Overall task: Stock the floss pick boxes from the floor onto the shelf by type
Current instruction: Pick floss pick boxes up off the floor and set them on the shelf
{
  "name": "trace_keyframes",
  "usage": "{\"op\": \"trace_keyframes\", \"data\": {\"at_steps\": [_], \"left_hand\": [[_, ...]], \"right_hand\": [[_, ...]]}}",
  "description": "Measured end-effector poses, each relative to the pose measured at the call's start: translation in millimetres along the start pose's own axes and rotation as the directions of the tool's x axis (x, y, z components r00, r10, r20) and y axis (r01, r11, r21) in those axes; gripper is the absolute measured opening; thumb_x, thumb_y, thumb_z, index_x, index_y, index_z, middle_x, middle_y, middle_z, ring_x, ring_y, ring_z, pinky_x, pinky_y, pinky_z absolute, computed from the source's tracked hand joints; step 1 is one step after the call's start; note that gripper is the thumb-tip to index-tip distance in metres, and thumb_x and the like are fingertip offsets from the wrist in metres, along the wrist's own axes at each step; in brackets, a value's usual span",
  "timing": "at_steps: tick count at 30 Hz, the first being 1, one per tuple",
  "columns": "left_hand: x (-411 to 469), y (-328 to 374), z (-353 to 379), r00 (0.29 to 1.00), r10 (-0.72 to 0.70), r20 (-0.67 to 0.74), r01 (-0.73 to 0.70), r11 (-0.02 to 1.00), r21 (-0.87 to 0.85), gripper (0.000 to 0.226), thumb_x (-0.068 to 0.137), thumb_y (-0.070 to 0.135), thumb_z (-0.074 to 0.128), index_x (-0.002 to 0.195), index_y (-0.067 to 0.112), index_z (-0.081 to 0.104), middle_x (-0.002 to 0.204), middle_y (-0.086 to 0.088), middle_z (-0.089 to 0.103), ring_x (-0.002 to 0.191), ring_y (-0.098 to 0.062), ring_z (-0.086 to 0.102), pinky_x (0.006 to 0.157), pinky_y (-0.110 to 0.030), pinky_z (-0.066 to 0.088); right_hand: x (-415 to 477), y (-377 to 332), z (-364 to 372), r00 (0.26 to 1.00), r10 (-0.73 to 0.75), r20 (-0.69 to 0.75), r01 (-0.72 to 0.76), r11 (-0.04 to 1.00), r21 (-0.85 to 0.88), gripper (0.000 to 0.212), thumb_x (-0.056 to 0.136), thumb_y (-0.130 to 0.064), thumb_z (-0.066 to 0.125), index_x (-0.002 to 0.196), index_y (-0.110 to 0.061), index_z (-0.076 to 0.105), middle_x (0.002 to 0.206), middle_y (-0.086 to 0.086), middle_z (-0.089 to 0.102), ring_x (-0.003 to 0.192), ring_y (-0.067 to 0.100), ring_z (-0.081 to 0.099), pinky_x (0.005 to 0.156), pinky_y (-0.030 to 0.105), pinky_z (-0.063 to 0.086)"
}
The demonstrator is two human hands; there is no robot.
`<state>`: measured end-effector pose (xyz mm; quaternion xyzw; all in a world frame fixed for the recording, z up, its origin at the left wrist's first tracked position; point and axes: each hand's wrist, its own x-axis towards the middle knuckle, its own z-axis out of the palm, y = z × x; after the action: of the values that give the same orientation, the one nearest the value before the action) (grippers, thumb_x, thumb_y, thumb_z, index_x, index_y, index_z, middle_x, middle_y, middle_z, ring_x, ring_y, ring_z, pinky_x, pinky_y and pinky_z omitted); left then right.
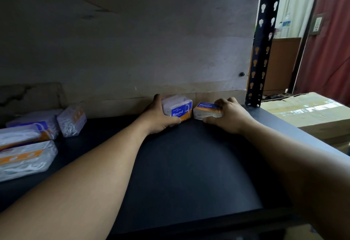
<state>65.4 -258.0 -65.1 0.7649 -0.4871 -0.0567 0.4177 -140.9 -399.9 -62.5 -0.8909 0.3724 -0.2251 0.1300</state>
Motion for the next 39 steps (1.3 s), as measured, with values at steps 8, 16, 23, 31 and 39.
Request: {"op": "trace_keyframes", "data": {"at_steps": [8, 16, 23, 31, 39], "left_hand": [[-33, 22, -2, 0.994, -0.1, -0.034, 0.104, 0.983, 0.154, 0.073, 0.062, 0.044, 0.083, 0.113, 0.021, 0.035, 0.103, 0.002, 0.062, 0.089, -0.019, 0.063, 0.072, -0.033, 0.054], [-106, 49, -14, 0.992, -0.129, -0.001, 0.126, 0.968, 0.217, 0.07, 0.063, 0.049, 0.079, 0.11, 0.02, 0.037, 0.11, -0.003, 0.06, 0.094, -0.022, 0.061, 0.077, -0.035, 0.054], [-182, 70, -28, 0.997, -0.081, 0.014, 0.078, 0.987, 0.143, 0.069, 0.061, 0.05, 0.082, 0.108, 0.023, 0.039, 0.104, 0.001, 0.062, 0.088, -0.019, 0.063, 0.074, -0.037, 0.055], [-264, 90, -37, 1.0, 0.012, 0.008, -0.012, 1.0, -0.01, 0.068, 0.059, 0.046, 0.087, 0.107, 0.028, 0.042, 0.1, 0.008, 0.064, 0.086, -0.01, 0.065, 0.071, -0.033, 0.055], [-350, 79, 8, 0.99, 0.116, -0.083, -0.127, 0.98, -0.155, 0.072, 0.056, 0.042, 0.09, 0.11, 0.036, 0.041, 0.11, 0.01, 0.061, 0.098, -0.011, 0.063, 0.078, -0.038, 0.057]], "right_hand": [[-20, -8, -3, 0.994, 0.075, -0.073, -0.079, 0.995, -0.056, 0.075, 0.084, -0.055, 0.068, 0.136, -0.01, 0.038, 0.13, 0.017, 0.045, 0.117, 0.039, 0.053, 0.095, 0.044, 0.046], [-94, -13, -30, 0.998, 0.067, -0.014, -0.067, 0.998, -0.015, 0.074, 0.083, -0.055, 0.07, 0.135, -0.013, 0.038, 0.132, 0.014, 0.045, 0.116, 0.033, 0.053, 0.091, 0.039, 0.044], [-185, -23, -58, 0.999, 0.046, 0.024, -0.048, 0.994, 0.096, 0.066, 0.078, -0.054, 0.075, 0.125, -0.019, 0.046, 0.115, 0.005, 0.052, 0.105, 0.024, 0.054, 0.081, 0.03, 0.038], [-287, -29, -70, 0.995, 0.025, -0.095, 0.008, 0.946, 0.325, 0.072, 0.072, -0.047, 0.082, 0.132, -0.026, 0.047, 0.118, -0.008, 0.054, 0.102, 0.011, 0.057, 0.081, 0.027, 0.045], [-354, 3, -48, 0.992, 0.114, -0.06, -0.076, 0.896, 0.438, 0.055, 0.068, -0.032, 0.085, 0.11, -0.035, 0.05, 0.103, -0.007, 0.063, 0.088, 0.007, 0.063, 0.07, 0.026, 0.049]]}}
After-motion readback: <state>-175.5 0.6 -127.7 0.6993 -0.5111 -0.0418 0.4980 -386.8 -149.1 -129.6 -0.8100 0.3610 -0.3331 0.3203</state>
